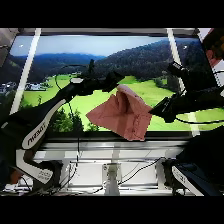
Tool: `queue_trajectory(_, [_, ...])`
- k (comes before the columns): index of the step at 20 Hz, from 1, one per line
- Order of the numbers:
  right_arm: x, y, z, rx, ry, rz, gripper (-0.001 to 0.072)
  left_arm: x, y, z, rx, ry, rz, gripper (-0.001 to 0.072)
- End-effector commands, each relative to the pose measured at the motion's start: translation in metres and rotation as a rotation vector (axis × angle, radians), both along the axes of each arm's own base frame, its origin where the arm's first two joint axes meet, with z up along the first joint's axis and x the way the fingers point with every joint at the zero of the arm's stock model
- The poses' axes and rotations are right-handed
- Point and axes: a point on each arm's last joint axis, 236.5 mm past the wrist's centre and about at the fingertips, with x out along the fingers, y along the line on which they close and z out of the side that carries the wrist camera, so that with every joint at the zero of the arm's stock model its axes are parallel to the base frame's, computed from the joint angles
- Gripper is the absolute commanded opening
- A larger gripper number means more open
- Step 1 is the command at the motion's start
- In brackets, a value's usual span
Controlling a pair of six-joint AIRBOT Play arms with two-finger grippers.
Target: Fold the clothes and pants, and hang the long-sleeved shirts on hangers.
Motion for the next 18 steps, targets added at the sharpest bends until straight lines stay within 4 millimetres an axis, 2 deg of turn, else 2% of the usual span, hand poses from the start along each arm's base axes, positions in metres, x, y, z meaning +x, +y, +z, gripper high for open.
queue_trajectory(1, [0.002,0.0,0.001,0.002,-0.009,-0.004,0.0023,-0.011,0.016,-0.001,-0.001,0.004,-0.097,0.0711])
queue_trajectory(3, [0.003,0.0,0.001,0.003,-0.012,-0.007,0.0023,-0.024,0.021,-0.003,-0.004,0.044,-0.154,0.0711])
queue_trajectory(6, [0.003,0.0,0.001,0.003,-0.012,-0.007,0.0023,-0.045,0.017,-0.012,0.01,0.148,-0.211,0.0712])
queue_trajectory(9, [0.003,0.0,0.001,0.003,-0.012,-0.008,0.0023,-0.054,0.009,-0.02,0.021,0.209,-0.215,0.0712])
queue_trajectory(14, [0.003,0.0,0.001,0.004,-0.011,-0.009,0.0023,-0.036,0.002,-0.03,-0.011,0.344,-0.057,0.0712])
queue_trajectory(18, [0.004,0.0,0.002,0.005,-0.014,-0.012,0.0023,-0.01,-0.005,-0.031,-0.1,0.388,0.086,0.0711])
